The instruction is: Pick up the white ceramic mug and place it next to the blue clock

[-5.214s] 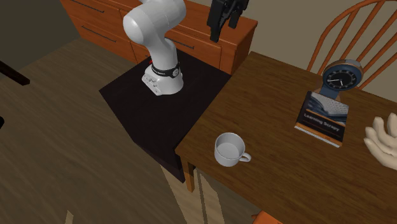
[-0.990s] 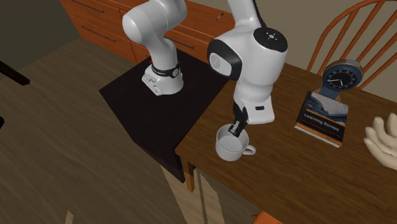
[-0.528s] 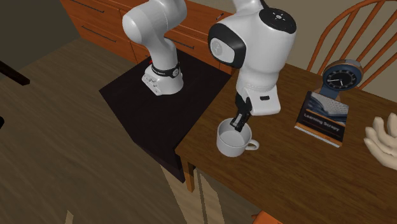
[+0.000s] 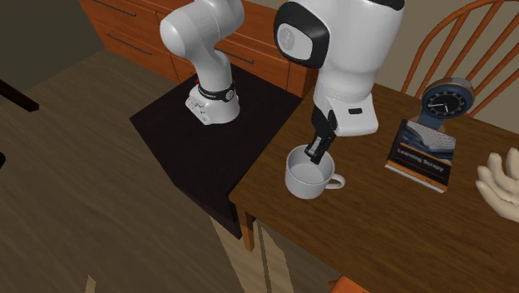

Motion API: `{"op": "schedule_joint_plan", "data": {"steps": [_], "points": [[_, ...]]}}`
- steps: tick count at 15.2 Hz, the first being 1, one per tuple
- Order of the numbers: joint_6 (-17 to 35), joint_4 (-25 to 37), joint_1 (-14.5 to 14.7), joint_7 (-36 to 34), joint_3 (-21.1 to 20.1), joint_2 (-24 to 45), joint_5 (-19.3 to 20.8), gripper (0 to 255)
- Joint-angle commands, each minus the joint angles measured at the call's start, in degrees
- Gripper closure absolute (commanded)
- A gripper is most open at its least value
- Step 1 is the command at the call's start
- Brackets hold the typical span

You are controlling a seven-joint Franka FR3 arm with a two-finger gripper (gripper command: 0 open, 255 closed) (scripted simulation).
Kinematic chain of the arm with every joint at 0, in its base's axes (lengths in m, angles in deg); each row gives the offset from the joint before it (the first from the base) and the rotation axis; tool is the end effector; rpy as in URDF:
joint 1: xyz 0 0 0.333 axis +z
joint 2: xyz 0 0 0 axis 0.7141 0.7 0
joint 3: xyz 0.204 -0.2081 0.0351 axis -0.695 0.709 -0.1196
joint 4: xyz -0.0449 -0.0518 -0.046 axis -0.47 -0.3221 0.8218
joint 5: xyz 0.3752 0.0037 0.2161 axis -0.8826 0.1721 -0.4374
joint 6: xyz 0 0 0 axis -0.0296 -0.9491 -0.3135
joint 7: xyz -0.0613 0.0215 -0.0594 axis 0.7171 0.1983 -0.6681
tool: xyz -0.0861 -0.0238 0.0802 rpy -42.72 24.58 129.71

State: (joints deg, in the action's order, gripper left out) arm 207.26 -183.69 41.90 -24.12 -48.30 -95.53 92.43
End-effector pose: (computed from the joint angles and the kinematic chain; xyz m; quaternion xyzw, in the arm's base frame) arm 0.4665 -0.0924 0.2882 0.9996 0.0005 0.0118 0.0254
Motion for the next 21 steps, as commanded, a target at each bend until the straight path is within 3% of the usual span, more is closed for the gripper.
{"op": "schedule_joint_plan", "data": {"steps": [1,21], "points": [[-1.8,0.6,0.0,0.0,-0.1,-1.2,0.0,255],[-17.8,9.3,0.7,-0.9,-1.8,-8.3,-0.6,255]]}}
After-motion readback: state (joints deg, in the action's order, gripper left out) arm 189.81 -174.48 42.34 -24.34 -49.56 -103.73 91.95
